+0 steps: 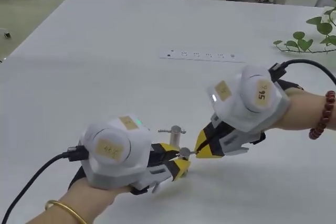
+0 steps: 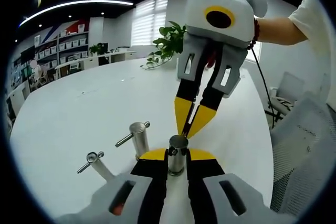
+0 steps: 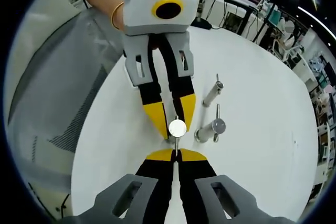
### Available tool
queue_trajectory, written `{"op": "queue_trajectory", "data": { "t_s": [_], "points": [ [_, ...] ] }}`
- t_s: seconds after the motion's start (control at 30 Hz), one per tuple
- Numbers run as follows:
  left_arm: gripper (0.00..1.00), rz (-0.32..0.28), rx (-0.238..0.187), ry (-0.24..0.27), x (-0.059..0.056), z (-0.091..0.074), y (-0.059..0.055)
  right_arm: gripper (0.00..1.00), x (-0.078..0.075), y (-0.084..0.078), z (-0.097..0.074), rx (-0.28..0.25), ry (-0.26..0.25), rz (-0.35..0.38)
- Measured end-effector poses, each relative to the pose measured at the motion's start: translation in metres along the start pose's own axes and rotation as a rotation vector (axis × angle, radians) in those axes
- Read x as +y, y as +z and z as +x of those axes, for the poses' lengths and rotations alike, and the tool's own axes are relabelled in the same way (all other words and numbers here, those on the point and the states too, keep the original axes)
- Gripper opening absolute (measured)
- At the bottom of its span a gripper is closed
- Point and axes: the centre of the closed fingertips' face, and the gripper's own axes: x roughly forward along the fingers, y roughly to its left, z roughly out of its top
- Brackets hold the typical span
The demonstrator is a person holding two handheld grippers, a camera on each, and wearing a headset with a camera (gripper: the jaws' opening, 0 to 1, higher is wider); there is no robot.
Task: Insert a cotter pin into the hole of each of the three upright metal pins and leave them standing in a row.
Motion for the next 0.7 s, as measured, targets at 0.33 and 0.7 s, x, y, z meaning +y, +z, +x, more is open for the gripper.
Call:
{"op": "queue_trajectory", "data": {
  "t_s": [0.33, 0.7],
  "points": [
    [0.12, -0.016, -0.01, -0.001, 0.0, 0.001, -0.001, 0.04, 0.001, 0.008, 0.005, -0.018, -0.006, 0.052],
    [0.14, -0.031, -0.016, 0.0, 0.002, -0.002, -0.004, 0.13, -0.003, 0.009, 0.001, -0.043, -0.038, 0.09]
  ]
}}
